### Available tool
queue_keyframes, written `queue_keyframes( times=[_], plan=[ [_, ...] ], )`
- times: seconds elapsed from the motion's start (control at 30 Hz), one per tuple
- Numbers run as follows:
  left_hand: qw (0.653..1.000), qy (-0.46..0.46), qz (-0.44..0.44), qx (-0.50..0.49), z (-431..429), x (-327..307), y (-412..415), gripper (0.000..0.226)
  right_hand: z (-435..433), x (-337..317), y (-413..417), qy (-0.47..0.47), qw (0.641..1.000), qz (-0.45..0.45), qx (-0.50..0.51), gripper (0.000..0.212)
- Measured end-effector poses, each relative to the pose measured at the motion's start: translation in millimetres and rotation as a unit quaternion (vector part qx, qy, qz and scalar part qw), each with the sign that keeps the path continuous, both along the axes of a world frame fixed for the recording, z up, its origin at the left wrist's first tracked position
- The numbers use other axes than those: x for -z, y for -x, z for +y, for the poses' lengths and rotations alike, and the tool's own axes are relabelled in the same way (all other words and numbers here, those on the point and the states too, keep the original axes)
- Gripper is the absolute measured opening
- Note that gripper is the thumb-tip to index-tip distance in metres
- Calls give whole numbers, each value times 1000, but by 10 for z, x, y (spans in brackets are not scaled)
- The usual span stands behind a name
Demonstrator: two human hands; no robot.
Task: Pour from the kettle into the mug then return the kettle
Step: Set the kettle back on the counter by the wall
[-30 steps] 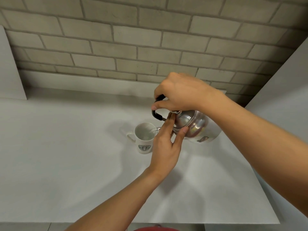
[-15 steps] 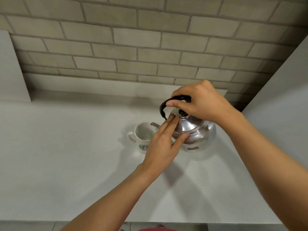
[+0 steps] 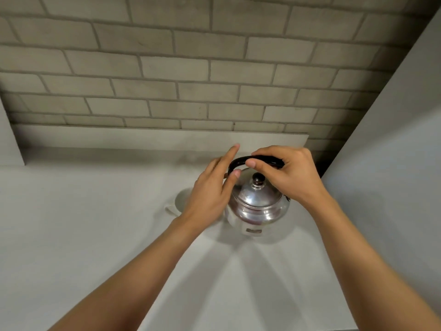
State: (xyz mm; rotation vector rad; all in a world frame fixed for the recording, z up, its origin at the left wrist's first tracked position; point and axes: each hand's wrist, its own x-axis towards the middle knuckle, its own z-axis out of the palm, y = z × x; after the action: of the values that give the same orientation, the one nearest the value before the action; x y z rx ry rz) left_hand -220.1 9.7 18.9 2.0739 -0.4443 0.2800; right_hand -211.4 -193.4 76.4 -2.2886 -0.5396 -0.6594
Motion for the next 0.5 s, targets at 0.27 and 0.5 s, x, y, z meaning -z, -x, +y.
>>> queue_keyframes(
  times=[0.27, 0.5],
  plan=[
    [999, -33, -13, 8, -82, -52, -275, 37, -226, 317, -225, -2, 999, 49, 2, 28],
    [998, -53, -30, -27, -53, -36, -830, 32, -451, 624, -652, 55, 993, 101, 40, 45]
  ],
)
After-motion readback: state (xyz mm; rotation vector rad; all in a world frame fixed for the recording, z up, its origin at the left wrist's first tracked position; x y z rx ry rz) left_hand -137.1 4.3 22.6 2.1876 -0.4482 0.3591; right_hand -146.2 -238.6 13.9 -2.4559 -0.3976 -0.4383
